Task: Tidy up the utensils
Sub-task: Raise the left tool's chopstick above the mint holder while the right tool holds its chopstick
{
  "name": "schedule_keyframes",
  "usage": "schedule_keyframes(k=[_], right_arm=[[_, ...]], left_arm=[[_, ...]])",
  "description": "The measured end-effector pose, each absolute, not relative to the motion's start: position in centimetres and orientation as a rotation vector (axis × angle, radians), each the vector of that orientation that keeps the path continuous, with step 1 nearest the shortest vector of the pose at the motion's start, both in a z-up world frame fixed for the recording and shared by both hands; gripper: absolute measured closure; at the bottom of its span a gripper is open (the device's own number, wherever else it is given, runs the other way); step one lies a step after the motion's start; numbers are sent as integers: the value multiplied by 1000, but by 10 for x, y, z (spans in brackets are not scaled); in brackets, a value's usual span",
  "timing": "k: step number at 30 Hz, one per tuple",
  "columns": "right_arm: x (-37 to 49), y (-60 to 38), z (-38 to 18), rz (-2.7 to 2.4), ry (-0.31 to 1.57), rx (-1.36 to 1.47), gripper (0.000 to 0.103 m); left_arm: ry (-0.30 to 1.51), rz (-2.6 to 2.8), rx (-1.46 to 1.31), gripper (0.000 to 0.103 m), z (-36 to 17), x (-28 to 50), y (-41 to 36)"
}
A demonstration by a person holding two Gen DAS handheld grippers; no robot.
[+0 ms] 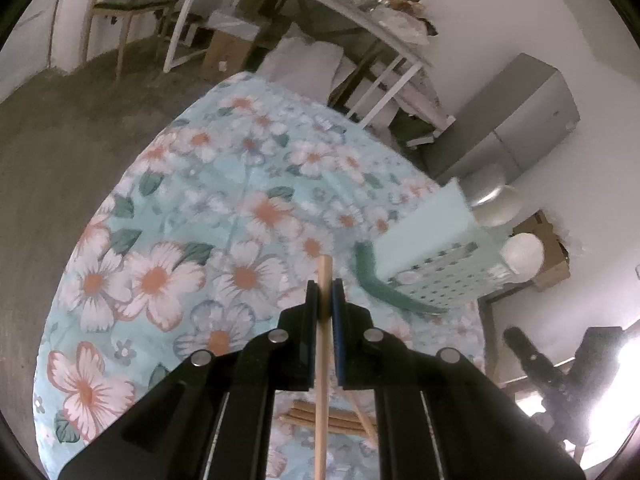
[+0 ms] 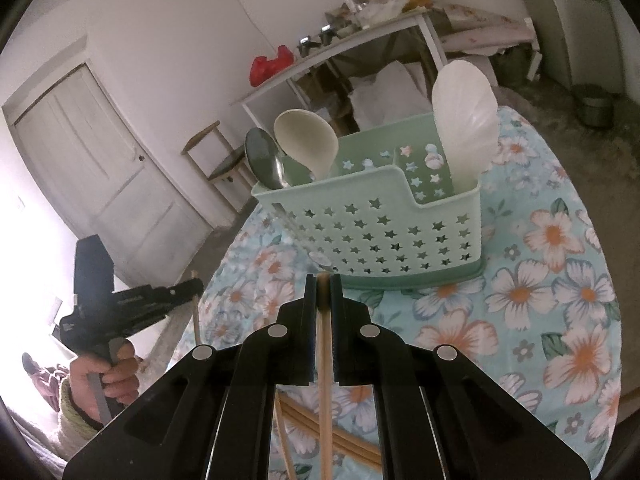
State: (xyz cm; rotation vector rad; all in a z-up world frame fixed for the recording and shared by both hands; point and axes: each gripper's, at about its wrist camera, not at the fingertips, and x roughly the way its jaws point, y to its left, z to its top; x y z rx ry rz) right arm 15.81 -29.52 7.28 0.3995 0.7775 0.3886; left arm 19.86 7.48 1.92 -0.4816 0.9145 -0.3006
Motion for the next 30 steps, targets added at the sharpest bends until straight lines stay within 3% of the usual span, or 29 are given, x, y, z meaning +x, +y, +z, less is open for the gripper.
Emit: schedule_keyframes(k=[30], right_arm=[[151, -312, 85, 393, 724, 449, 98]], left_arm=[[715, -430, -434, 98, 99, 169, 60]])
